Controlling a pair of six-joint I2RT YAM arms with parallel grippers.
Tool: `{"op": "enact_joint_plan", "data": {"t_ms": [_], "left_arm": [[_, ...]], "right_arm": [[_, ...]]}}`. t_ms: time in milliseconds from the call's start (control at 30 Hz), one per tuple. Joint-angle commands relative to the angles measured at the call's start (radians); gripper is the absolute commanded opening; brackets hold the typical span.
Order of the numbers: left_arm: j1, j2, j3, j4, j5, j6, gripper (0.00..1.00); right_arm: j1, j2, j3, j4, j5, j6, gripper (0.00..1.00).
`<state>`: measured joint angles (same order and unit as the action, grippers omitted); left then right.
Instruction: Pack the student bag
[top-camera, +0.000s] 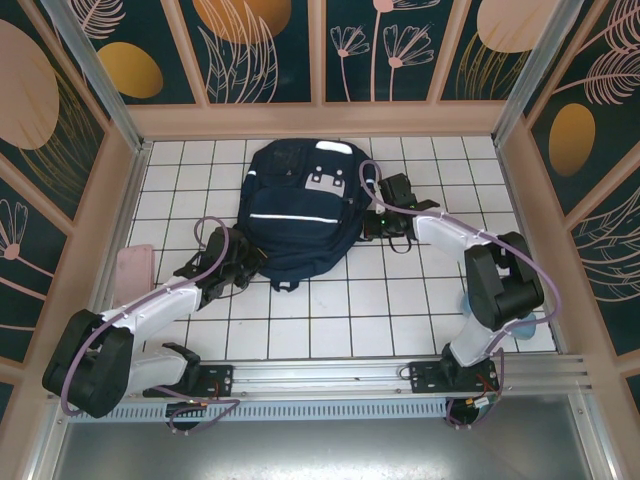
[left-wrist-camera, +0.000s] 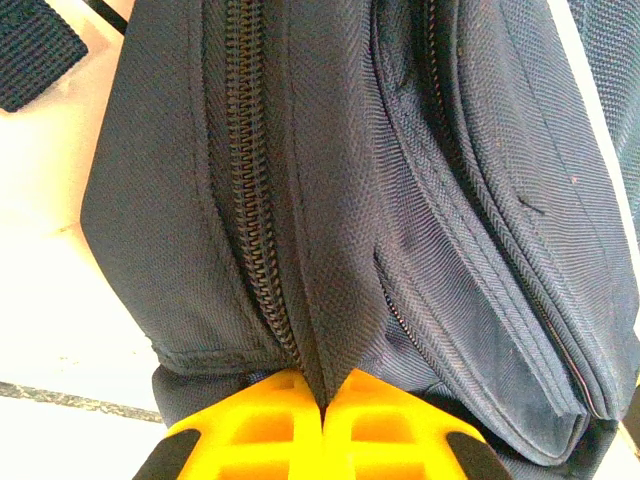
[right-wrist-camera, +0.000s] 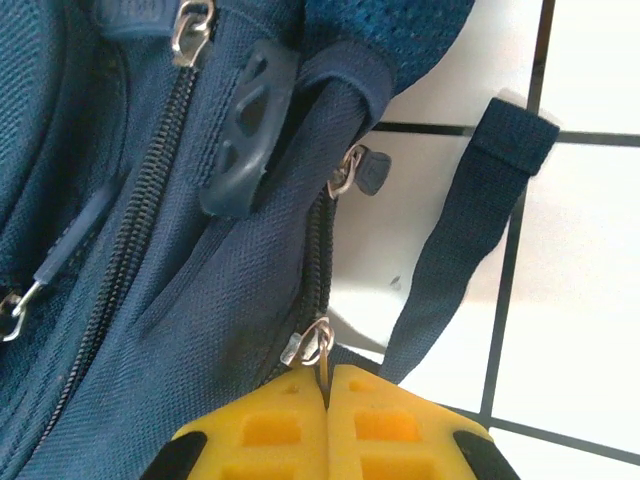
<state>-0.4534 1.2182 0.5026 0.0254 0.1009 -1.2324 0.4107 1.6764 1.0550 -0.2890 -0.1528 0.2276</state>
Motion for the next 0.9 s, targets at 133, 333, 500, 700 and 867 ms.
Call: {"op": "enact_joint_plan", "data": {"t_ms": [133, 333, 500, 700, 867], "left_arm": [[0.032, -0.010, 0.023, -0.074, -0.058, 0.049, 0.00], [0.031, -0.054, 0.063, -0.127, -0.033, 0.094, 0.41], [0.031, -0.095, 0.101, -0.182, -0.063, 0.129, 0.67], [0.030, -0.104, 0.137, -0.205, -0.073, 0.169, 0.73], [0.031, -0.106, 0.147, -0.206, -0.081, 0.191, 0.75]], "right_arm": [[-0.062, 0.037, 0.067, 0.051, 0.115, 0.105, 0.00], [-0.061, -0.047, -0.009, 0.031, 0.035, 0.112, 0.00], [-0.064, -0.113, -0.028, -0.035, 0.084, 0.147, 0.42], [-0.063, -0.238, -0.035, -0.039, 0.090, 0.205, 0.60], [-0.024, -0.243, -0.043, -0.020, -0.006, 0.293, 0.60]]}}
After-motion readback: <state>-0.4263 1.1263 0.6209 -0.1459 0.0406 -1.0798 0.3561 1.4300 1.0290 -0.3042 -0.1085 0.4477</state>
